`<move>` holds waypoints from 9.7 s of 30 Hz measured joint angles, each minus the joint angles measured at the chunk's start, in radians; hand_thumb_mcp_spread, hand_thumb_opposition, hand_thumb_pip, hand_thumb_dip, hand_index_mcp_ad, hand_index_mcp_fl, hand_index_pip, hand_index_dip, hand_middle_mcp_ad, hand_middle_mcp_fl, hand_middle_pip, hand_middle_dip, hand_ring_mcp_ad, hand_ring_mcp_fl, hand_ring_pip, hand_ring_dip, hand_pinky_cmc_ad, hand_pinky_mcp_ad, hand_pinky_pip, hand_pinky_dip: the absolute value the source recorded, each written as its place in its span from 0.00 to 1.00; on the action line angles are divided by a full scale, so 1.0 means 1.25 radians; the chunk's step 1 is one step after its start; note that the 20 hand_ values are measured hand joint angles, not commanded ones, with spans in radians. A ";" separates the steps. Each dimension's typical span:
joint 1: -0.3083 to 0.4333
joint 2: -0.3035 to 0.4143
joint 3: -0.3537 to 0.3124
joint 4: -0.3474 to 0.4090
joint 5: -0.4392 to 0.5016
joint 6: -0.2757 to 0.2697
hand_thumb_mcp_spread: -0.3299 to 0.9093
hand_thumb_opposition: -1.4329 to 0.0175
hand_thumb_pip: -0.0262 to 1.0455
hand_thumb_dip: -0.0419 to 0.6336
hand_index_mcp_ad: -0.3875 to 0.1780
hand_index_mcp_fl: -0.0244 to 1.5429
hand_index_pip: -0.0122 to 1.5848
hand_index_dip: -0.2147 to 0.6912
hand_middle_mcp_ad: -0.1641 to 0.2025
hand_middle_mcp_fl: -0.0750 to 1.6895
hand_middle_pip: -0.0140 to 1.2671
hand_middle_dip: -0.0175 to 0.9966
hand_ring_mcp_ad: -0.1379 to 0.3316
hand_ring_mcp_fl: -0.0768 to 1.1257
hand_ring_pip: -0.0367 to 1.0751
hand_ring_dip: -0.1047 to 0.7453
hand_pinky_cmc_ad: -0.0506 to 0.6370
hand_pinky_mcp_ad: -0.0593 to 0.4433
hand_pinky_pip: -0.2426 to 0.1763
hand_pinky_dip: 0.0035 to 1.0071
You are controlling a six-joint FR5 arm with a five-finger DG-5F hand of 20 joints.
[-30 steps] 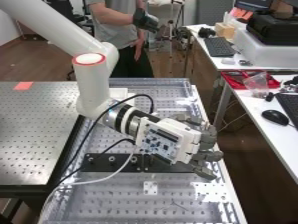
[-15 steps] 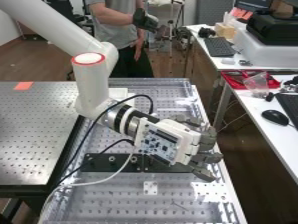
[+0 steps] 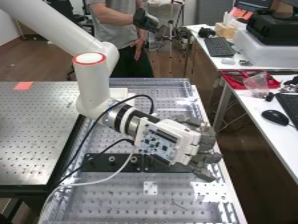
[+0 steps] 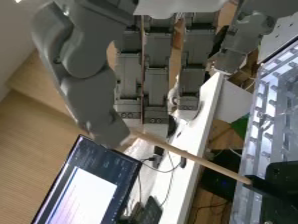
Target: Grab the chopstick and place it in the clear container
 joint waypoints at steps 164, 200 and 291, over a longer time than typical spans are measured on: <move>0.453 -0.094 0.401 -0.956 0.496 0.327 0.77 0.25 0.51 0.50 0.60 0.59 0.66 0.25 0.44 0.65 0.46 0.65 0.30 0.90 0.12 0.74 0.60 0.74 0.73 0.24; 0.441 -0.163 0.511 -1.037 0.448 0.266 0.74 0.23 0.51 0.50 0.60 0.61 0.68 0.27 0.44 0.67 0.53 0.64 0.30 0.89 0.11 0.74 0.61 0.75 0.66 0.29; 0.217 0.313 -0.051 -0.324 -0.007 -0.642 0.47 0.47 0.52 0.30 0.56 0.15 0.07 0.38 0.47 0.19 0.11 0.49 0.54 0.13 0.11 0.55 0.68 0.77 0.28 0.60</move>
